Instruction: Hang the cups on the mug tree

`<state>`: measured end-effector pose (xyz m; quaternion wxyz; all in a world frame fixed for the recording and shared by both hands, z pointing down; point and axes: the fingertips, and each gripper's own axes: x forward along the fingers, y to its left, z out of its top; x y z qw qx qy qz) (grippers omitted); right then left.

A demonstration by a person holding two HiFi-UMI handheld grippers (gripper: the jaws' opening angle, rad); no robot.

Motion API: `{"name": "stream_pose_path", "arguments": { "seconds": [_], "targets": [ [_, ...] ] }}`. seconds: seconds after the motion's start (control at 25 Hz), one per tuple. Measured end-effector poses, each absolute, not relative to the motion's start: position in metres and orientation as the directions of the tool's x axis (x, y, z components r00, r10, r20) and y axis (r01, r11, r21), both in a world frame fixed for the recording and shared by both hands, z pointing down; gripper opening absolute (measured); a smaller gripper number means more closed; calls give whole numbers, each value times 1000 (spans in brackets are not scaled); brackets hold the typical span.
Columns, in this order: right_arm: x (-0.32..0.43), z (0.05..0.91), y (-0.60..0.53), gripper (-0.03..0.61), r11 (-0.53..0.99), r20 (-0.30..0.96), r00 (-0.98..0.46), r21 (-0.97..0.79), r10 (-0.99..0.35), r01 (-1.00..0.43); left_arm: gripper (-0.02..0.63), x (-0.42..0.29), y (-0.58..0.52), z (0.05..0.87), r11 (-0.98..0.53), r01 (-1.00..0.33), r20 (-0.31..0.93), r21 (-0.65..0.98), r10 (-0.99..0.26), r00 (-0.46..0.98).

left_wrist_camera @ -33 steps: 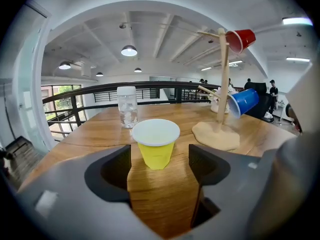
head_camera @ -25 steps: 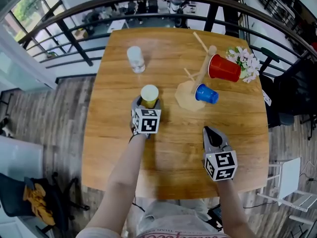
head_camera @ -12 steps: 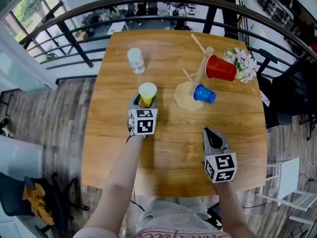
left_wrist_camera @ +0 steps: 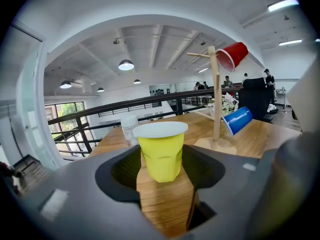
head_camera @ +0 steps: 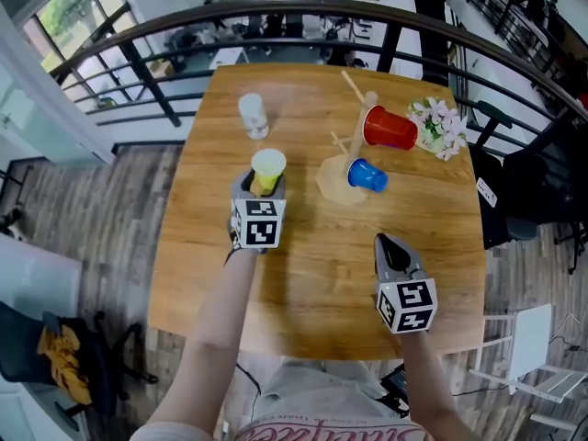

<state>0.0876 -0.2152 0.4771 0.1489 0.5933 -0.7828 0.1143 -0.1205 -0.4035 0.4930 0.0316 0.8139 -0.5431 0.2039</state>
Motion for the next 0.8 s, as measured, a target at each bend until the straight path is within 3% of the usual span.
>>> {"name": "stream_pose_path", "arguments": {
  "seconds": [0.6, 0.8],
  "targets": [
    [124, 443, -212, 2, 324, 306, -307, 5, -901, -946, 270, -74, -373, 413, -395, -870, 266, -296, -909, 322],
    [133, 434, -211, 2, 343, 274, -326, 15, -905, -939, 272, -53, -372, 399, -416, -804, 279, -425, -905, 321]
  ]
}}
